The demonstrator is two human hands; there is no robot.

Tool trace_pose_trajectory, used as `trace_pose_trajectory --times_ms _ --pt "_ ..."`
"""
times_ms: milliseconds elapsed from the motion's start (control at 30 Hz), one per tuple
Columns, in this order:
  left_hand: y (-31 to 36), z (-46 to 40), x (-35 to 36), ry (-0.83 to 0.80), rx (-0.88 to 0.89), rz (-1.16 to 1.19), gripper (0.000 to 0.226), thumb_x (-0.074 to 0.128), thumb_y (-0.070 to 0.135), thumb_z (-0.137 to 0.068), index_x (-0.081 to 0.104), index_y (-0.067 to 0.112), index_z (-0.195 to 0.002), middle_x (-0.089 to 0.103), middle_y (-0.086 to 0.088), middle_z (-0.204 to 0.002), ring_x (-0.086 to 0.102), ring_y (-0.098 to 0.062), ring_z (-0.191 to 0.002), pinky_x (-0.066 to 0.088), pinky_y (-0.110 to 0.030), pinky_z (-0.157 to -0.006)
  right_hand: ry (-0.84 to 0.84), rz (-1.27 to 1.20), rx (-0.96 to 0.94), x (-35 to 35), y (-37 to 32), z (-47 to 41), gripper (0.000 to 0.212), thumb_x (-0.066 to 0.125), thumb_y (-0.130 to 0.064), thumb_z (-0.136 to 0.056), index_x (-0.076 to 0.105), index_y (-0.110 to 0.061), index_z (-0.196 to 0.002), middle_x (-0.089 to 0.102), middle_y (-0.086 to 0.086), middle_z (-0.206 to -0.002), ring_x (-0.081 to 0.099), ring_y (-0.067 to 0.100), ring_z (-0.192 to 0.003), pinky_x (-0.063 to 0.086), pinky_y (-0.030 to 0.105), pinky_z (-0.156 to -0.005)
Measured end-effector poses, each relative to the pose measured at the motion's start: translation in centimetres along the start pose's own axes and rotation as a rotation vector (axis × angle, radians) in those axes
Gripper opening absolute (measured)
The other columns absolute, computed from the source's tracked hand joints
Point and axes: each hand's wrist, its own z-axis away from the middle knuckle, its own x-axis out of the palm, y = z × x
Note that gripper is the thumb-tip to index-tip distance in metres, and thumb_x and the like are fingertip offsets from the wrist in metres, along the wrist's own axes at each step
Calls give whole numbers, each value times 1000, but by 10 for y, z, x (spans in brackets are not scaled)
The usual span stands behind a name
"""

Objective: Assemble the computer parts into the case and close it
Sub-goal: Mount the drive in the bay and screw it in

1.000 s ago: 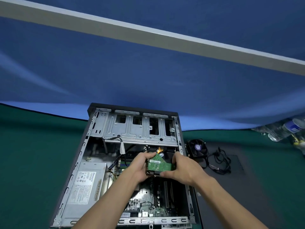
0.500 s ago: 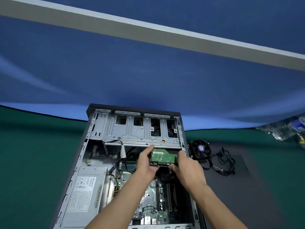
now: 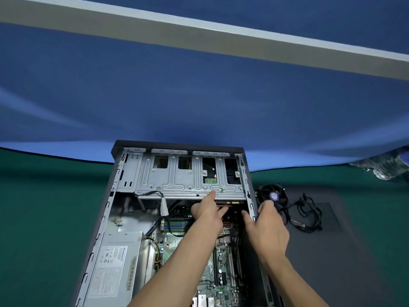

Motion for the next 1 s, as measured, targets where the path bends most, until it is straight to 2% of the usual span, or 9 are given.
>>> trace_pose_trajectory --times_ms 133,233,367,567,633,667,733,833,1000 --pt "-2 -2 2 18 16 1 46 65 5 -88 43 -5 -127 44 -28 -131 47 -23 -62 54 -47 -85 -4 -87 116 10 4 -4 40 57 -51 -86 30 -23 -75 49 -7 -65 42 13 -53 27 32 -54" --pt "-6 -3 5 39 40 -24 49 64 11 -90 41 -4 -130 44 -21 -134 48 -19 -61 55 -43 -82 -41 -99 143 13 6 -9 41 53 -56 -87 35 -21 -77 49 -7 -62 47 19 -58 31 32 -55" --pt "-14 -1 12 73 127 -70 53 60 23 -93 36 0 -134 45 -9 -118 47 -16 -66 49 -32 -75 -73 -123 152 16 7 -11 43 52 -59 -86 38 -19 -79 52 -5 -64 50 23 -62 33 32 -56" --pt "-16 5 10 11 175 -123 60 57 27 -95 29 0 -141 42 -24 -141 61 -31 -100 52 -29 -75 -183 -367 92 9 15 -10 47 55 -61 -85 32 -21 -73 47 -6 -61 43 14 -54 26 29 -46" --pt "-18 6 8 -10 184 -110 63 58 27 -94 28 -1 -142 43 -23 -139 60 -31 -101 55 -35 -85 -258 -519 33 3 26 -11 42 50 -54 -91 33 -21 -71 45 -6 -60 40 10 -52 28 27 -46" --pt "-20 5 7 -7 185 -115 65 60 28 -92 29 -1 -142 44 -23 -138 58 -32 -107 52 -38 -93 -292 -547 2 0 34 -13 39 46 -49 -95 36 -21 -71 46 -7 -60 40 9 -52 30 26 -47" --pt "-24 7 6 2 173 -148 69 63 35 -89 33 -1 -140 50 -26 -128 57 -33 -109 50 -39 -96 -296 -520 -57 -6 53 -17 33 43 -39 -99 43 -22 -70 51 -7 -59 43 7 -51 34 23 -48" --pt "-33 19 12 -27 130 -199 67 60 38 -90 33 5 -142 49 -31 -127 60 -35 -102 54 -41 -87 -306 -451 -60 -11 78 -29 23 48 -31 -98 53 -22 -77 56 -9 -63 48 5 -54 35 21 -48" --pt "-33 21 17 -63 122 -306 59 51 35 -97 29 8 -144 43 -28 -139 66 -30 -81 54 -40 -64 -387 -374 -68 -4 104 -45 6 55 -21 -92 61 -23 -89 60 -9 -77 56 14 -73 43 29 -63"
